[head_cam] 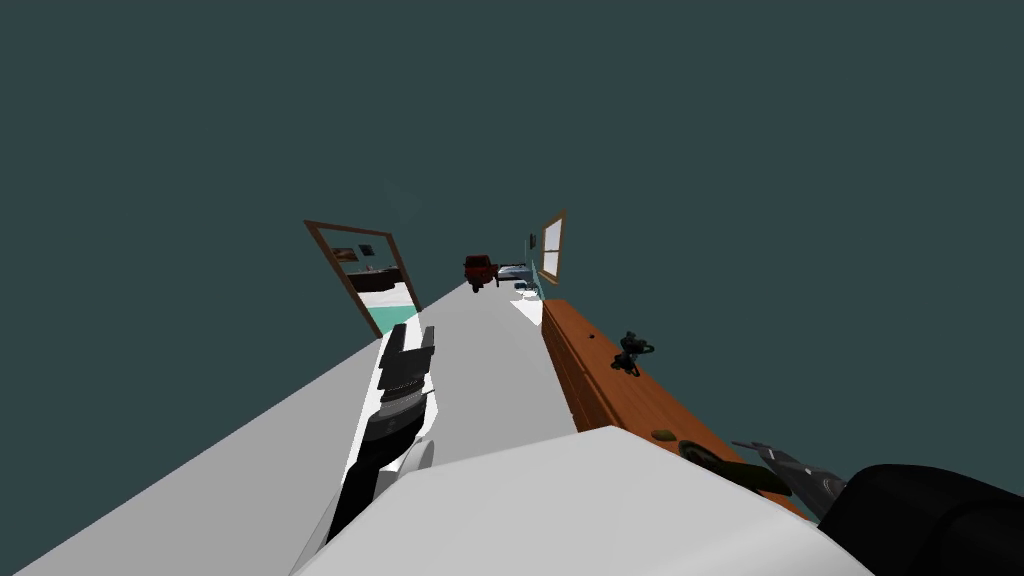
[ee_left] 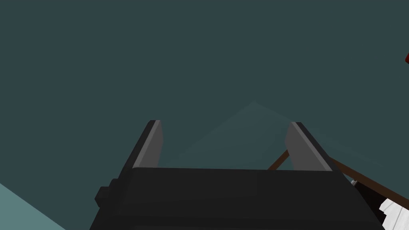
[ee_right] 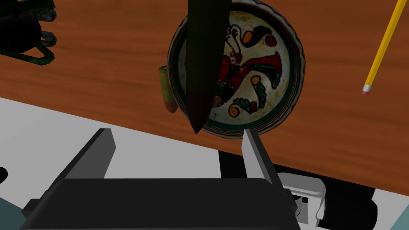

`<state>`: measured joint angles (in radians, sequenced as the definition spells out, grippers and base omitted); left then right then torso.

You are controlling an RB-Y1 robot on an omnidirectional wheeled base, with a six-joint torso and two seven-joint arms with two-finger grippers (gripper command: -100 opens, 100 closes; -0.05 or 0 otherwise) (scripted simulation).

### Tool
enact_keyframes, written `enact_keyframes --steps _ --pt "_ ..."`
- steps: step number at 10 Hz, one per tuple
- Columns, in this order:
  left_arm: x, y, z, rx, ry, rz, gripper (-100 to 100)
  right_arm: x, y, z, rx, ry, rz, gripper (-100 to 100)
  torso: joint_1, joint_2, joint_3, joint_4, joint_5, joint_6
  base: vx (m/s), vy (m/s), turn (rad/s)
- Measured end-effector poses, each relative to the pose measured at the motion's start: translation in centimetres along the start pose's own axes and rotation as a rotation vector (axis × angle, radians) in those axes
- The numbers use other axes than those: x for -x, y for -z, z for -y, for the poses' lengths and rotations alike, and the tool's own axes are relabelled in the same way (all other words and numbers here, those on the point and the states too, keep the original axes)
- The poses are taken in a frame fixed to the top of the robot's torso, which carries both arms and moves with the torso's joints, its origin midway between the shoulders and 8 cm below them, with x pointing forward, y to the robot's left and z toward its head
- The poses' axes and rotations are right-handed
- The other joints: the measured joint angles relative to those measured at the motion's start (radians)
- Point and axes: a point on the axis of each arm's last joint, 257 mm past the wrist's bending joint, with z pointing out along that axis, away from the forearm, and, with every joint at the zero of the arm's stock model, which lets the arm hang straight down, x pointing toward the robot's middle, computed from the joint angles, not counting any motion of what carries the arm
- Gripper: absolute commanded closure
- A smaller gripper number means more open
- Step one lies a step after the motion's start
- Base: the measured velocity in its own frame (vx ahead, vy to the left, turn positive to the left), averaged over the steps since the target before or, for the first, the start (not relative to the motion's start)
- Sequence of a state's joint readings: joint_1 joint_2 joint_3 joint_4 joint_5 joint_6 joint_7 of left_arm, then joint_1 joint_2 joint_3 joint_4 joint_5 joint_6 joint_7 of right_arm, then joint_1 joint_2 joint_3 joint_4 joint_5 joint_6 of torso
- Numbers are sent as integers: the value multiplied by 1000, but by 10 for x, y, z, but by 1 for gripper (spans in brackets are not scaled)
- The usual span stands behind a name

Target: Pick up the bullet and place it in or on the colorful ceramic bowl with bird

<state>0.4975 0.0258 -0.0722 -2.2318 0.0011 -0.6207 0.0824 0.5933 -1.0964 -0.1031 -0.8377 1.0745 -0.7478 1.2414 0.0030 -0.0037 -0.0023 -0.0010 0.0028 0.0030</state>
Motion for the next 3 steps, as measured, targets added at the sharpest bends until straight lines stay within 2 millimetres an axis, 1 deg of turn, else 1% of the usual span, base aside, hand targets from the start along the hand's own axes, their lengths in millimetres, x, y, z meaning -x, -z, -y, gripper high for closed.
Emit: enact_keyframes --steps 3 --pt "0 0 0 0 0 0 0 0 0 0 0 0 0 0 0 0 0 0 0 0 0 0 0"
